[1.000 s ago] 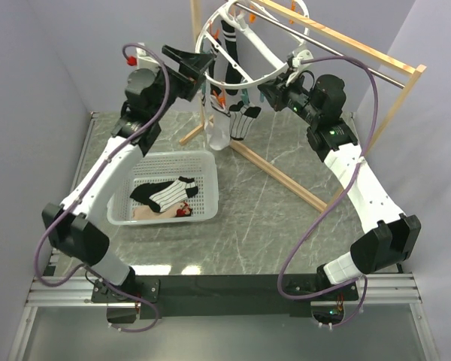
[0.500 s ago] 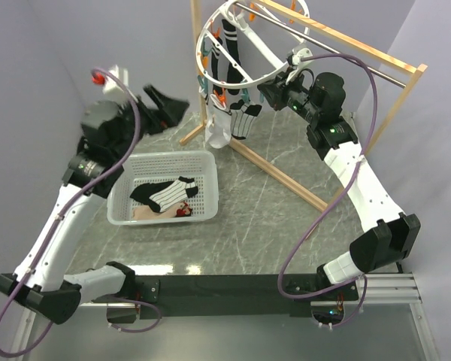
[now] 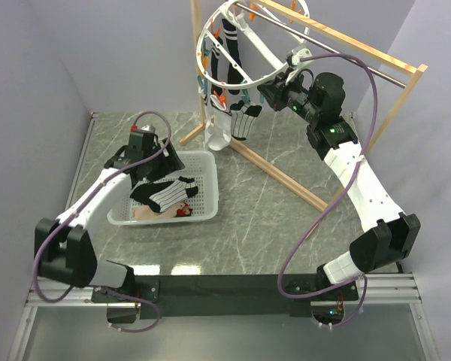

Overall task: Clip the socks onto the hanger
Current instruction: Open the clamp at the hanger, then pick up the sock from the bin.

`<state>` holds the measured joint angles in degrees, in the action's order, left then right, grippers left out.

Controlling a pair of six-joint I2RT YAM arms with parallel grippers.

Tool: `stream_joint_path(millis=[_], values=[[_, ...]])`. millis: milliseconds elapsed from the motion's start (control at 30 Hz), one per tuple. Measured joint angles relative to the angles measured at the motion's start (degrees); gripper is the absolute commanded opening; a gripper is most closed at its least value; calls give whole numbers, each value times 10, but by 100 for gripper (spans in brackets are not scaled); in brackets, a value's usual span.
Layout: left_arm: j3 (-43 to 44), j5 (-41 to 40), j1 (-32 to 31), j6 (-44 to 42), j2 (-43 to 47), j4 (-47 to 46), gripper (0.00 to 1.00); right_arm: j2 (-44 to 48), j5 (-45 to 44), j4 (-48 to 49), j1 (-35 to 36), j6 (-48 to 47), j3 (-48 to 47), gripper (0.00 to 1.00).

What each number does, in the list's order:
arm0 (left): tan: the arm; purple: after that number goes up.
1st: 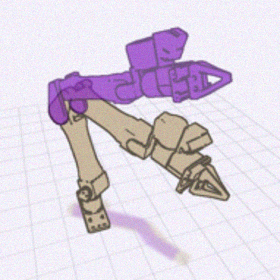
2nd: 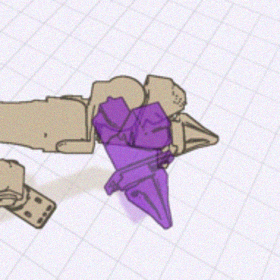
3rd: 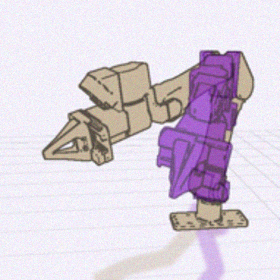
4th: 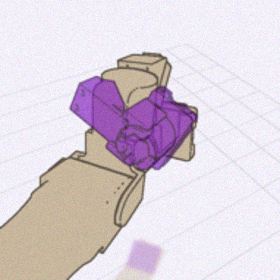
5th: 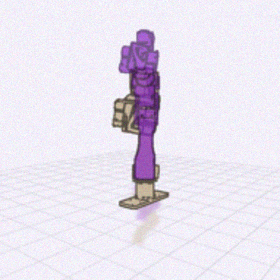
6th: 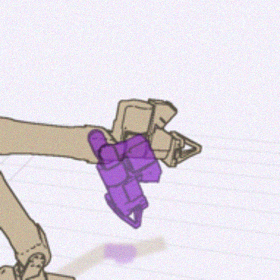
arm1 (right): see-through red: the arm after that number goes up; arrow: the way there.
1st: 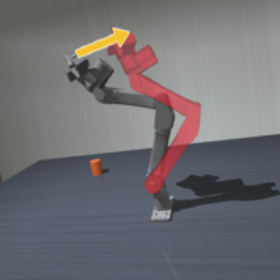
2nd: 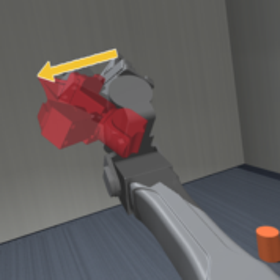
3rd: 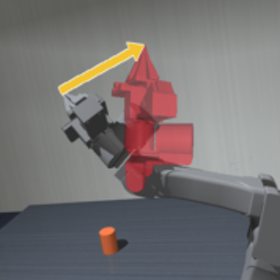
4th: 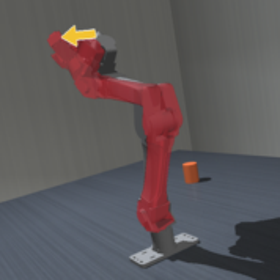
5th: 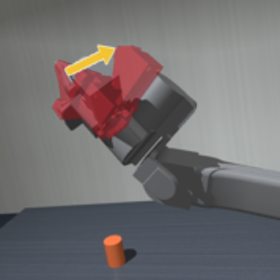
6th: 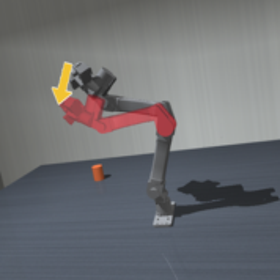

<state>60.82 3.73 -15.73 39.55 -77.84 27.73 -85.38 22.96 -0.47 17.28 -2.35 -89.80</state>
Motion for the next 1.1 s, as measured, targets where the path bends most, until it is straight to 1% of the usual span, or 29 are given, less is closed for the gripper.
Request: stream_joint_path(millis=[167, 333, 400, 433, 500, 600, 700, 867, 1100], values=[[-5, 32, 22, -10, -75, -85, 84, 0, 1, 0, 0, 7, 0, 0], [-62, 58, 59, -10, -83, -179, 88, 0, 2, 0, 0, 10, 0, 0], [-68, 66, 66, -17, -91, -207, 87, 0, 3, 0, 0, 10, 0, 0], [-68, 74, 66, -25, -101, -224, 83, 0, 3, 0, 0, 10, 0, 0], [-57, 95, 66, -43, -128, -243, 79, 0, 5, 0, 0, 10, 0, 0], [-40, 136, 66, -79, -183, -262, 78, 0, 5, 0, 0, 10, -1, 0], [-40, 164, 66, -117, -211, -259, 77, 0, 5, 0, 0, 9, -1, 0], [-40, 182, 66, -176, -213, -256, 77, 0, 4, 0, 0, 6, -1, 0], [-33, 209, 66, -218, -231, -251, 75, 0, 3, -1, 0, 0, -1, 0]])
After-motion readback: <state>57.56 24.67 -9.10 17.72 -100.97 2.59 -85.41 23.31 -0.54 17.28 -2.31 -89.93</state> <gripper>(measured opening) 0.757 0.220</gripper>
